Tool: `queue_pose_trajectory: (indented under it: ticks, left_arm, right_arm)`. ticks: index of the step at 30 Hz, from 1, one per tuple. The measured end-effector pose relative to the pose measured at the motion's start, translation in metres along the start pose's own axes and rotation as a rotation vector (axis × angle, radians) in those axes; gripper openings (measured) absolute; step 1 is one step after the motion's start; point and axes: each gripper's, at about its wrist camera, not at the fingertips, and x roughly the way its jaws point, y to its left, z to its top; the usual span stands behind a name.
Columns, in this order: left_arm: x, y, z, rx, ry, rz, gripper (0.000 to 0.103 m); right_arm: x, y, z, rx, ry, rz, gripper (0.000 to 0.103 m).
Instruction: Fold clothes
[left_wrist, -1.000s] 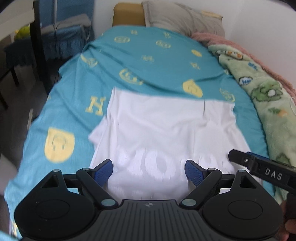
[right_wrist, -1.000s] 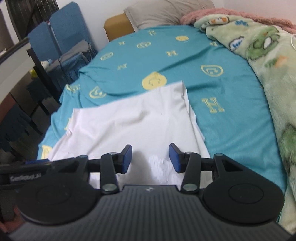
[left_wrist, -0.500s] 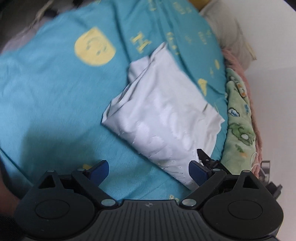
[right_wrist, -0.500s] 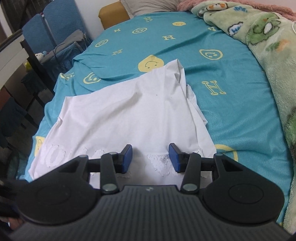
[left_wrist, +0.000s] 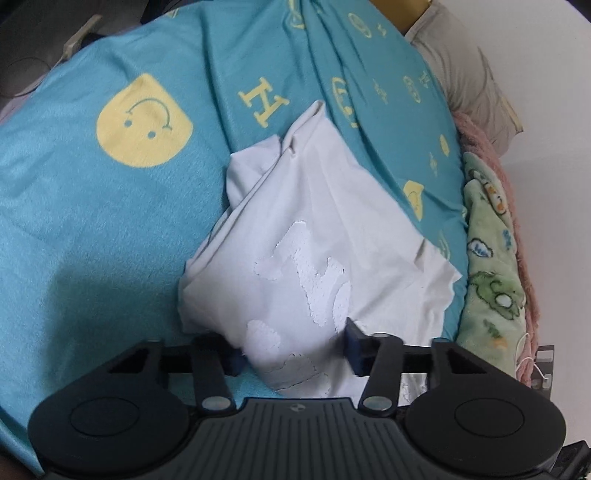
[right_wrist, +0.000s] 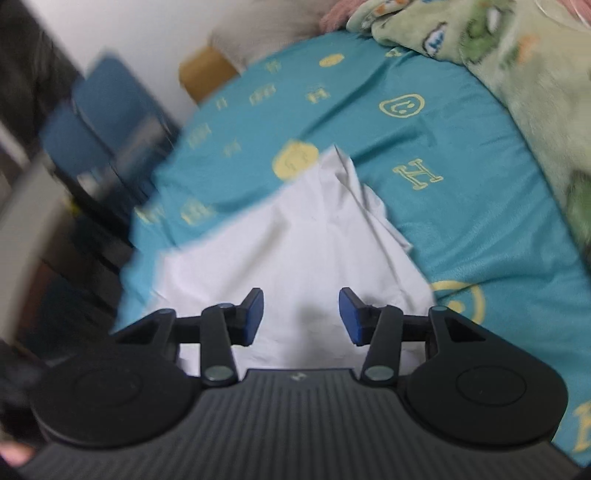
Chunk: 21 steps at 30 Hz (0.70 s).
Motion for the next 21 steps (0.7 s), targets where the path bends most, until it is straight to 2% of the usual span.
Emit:
queue_pose_trajectory:
  ticks: [1, 2, 3, 4, 6, 9, 11, 13, 15, 16, 18, 20, 21]
  left_arm:
    - [-0.003, -0.002, 0.0, 0.005, -0.01, -0.013, 0.036]
    - [-0.006, -0.003, -0.001, 0.005, -0.021, -0.028, 0.035]
    - [-0.009, -0.004, -0.001, 0.004, -0.031, -0.045, 0.031]
    - [-0.012, -0.005, -0.001, 0.001, -0.041, -0.062, 0.029]
    - [-0.015, -0.005, -0.001, -0.009, -0.058, -0.093, 0.028]
    - [-0.017, -0.006, -0.001, -0.026, -0.074, -0.128, 0.027]
    - [-0.018, -0.006, -0.001, -0.036, -0.085, -0.151, 0.027]
    - [-0.018, -0.006, -0.001, -0.046, -0.1, -0.171, 0.027]
    - [-0.017, -0.005, 0.0, -0.053, -0.126, -0.181, 0.026]
    - [-0.017, -0.004, 0.0, -0.056, -0.139, -0.186, 0.025]
    - [-0.018, -0.007, 0.0, -0.046, -0.164, -0.196, 0.025]
    - [-0.019, -0.011, 0.0, -0.025, -0.186, -0.204, 0.025]
    - [-0.021, -0.015, 0.0, -0.009, -0.194, -0.205, 0.025]
  right_arm:
    - [-0.006, -0.003, 0.002, 0.053, 0.001, 0.054, 0.053]
    - [-0.011, -0.005, 0.003, 0.11, 0.007, 0.109, 0.067]
    - [-0.013, -0.008, 0.002, 0.185, 0.031, 0.175, 0.075]
    - [-0.012, -0.011, -0.002, 0.264, 0.063, 0.241, 0.091]
    - [-0.004, -0.014, -0.014, 0.408, 0.15, 0.352, 0.09]
    - [0.018, -0.012, -0.037, 0.546, 0.29, 0.458, 0.09]
    - [0.031, -0.01, -0.05, 0.59, 0.346, 0.469, 0.09]
    - [0.04, -0.014, -0.058, 0.635, 0.337, 0.43, 0.09]
    - [0.043, -0.026, -0.058, 0.68, 0.269, 0.355, 0.088]
    - [0.039, -0.032, -0.058, 0.703, 0.215, 0.295, 0.09]
    - [0.031, -0.045, -0.057, 0.759, 0.115, 0.234, 0.087]
    - [0.025, -0.054, -0.055, 0.799, 0.046, 0.193, 0.071]
    - [0.023, -0.055, -0.054, 0.805, 0.027, 0.183, 0.068]
